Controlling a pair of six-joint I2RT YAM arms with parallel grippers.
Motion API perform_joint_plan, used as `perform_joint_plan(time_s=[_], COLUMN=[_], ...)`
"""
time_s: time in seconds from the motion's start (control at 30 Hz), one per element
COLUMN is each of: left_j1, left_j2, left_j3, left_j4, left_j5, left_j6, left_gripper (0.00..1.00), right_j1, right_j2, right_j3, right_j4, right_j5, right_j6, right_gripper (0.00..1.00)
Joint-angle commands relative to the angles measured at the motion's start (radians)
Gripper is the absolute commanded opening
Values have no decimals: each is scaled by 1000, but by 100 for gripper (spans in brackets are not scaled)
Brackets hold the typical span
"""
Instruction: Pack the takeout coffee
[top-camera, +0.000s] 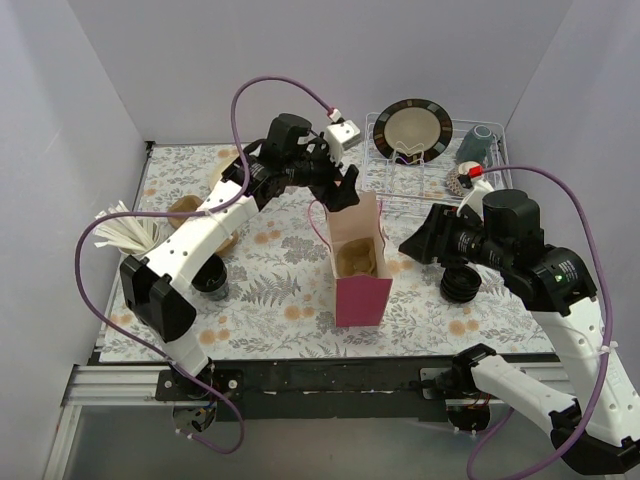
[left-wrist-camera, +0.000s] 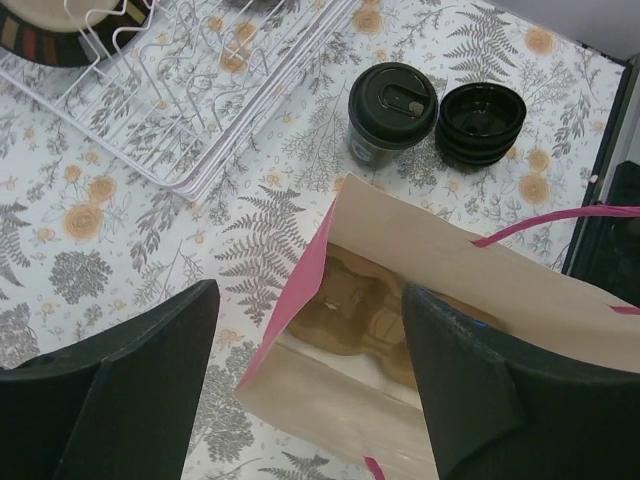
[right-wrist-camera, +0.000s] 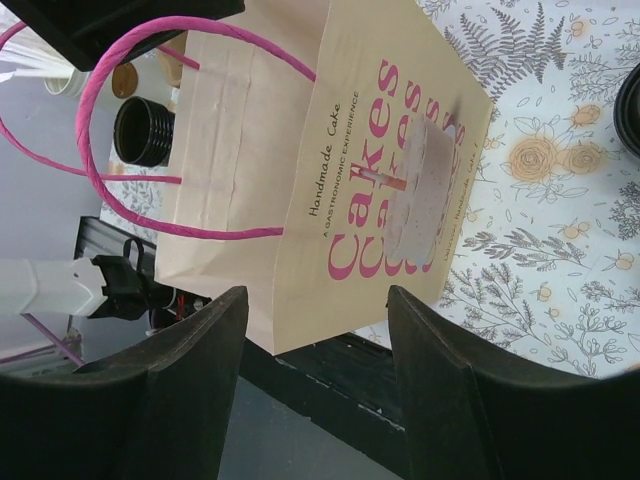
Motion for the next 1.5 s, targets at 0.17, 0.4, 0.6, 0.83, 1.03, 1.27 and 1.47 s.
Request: perform_joint_plan(time_s=[0.17, 0.4, 0.6, 0.83, 1.03, 1.27, 1.47], left_j1=[6, 6, -5, -45, -77, -88, -94], left_j2=[79, 95, 122, -22, -195, -303, -390], left_j3=[81, 72, 161, 51, -81, -138, -228], left_j4=[-46, -53, -76, -186, -241, -333, -286], left_j5=[81, 104, -18, -334, -523, -661, -567], left_j6=[209, 229, 103, -257, -605, -860, -922], left_gripper=[70, 61, 11, 0, 0, 0, 9], right_j1=[4, 4, 4, 4, 4, 4, 5], right_j2=[-25, -29, 20, 179, 242, 253, 288], right_j3=[34, 57, 106, 308, 368, 339, 347], right_j4=[11, -27, -52, -110, -158, -118, -179], right_j5=[-32, -5, -3, 25, 74, 17, -23], right_j6=[-75, -131, -137, -125, -115, -89, -65], right_gripper=[66, 67, 65, 66, 67, 66, 65])
